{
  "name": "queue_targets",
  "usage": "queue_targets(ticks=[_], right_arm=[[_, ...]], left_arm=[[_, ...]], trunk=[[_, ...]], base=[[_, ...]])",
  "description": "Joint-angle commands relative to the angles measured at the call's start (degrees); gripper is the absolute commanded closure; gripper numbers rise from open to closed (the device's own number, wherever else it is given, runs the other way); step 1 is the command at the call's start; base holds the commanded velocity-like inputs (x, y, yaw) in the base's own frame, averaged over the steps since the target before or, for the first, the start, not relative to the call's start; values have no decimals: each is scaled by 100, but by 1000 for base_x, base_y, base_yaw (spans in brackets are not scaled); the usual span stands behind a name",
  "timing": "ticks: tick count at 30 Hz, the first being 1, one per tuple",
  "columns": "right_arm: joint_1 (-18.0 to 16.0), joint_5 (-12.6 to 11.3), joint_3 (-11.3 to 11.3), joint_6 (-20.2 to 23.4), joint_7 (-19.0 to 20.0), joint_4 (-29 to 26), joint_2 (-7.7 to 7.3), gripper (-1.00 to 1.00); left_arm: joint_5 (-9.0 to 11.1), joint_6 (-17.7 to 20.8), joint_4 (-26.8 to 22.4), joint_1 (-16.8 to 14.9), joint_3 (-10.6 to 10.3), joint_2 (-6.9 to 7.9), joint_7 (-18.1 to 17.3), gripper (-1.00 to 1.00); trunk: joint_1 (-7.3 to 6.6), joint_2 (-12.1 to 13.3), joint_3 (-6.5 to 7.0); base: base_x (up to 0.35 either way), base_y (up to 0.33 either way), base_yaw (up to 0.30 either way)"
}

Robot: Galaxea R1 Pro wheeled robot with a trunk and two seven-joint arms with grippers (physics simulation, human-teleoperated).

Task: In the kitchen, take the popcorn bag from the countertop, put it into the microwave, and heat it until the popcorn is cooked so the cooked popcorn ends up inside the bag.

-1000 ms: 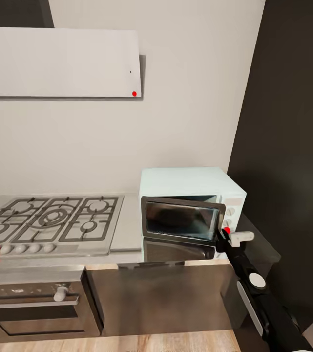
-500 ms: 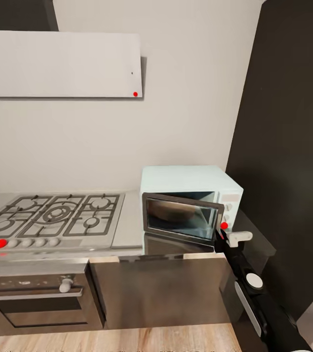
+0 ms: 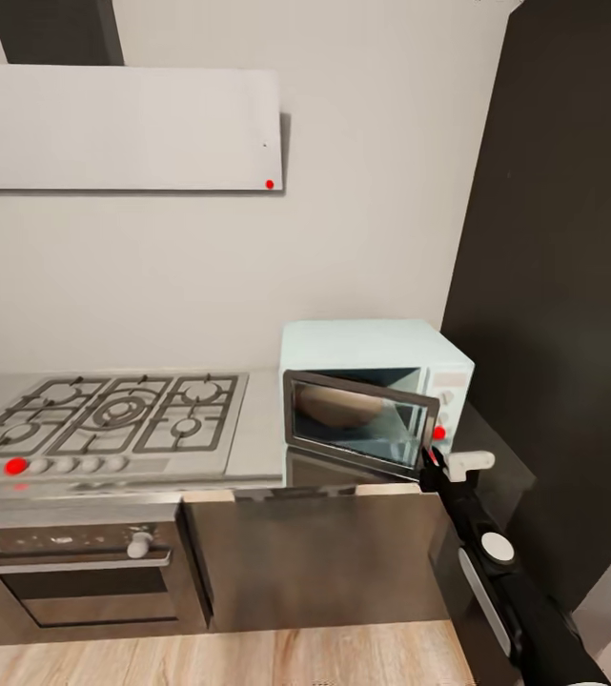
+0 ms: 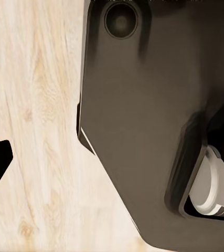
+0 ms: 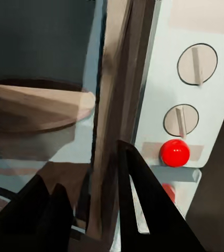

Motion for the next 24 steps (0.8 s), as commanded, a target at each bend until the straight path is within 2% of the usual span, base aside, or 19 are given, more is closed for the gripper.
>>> queue_targets(ticks=[1,9,14,21,22,24], right_arm=[[0,9,117,-13,-51,81,-4,100],[0,9,117,-13,-51,81,-4,100],[0,9,117,-13,-51,81,-4,100],[0,9,117,-13,-51,81,-4,100],[0,6,187,-37,-18,15,-35,100],[0,4,187,-16,-19,21,-91,100]], left_arm=[[6,-5,-4,-3,35,-1,3,-100],[6,-5,-3,-4,30,-1,3,-100],[6,-5,-4,-4,32,-1,3,-100],[6,-5,-3,-4,31,-1,3,-100],[7,-5,-3,-4,30,-3,3,-100],[6,-5,-4,-1,30,-2,3,-100]], trunk=[[-1,-4,-8],[-1,-4,-8],[-1,-4,-8],[-1,-4,-8],[-1,-4,-7],[-1,-4,-7]], base=[[-236,66,0],[-44,12,0],[-182,0,0],[-16,0,0],[0,0,0],[0,0,0]])
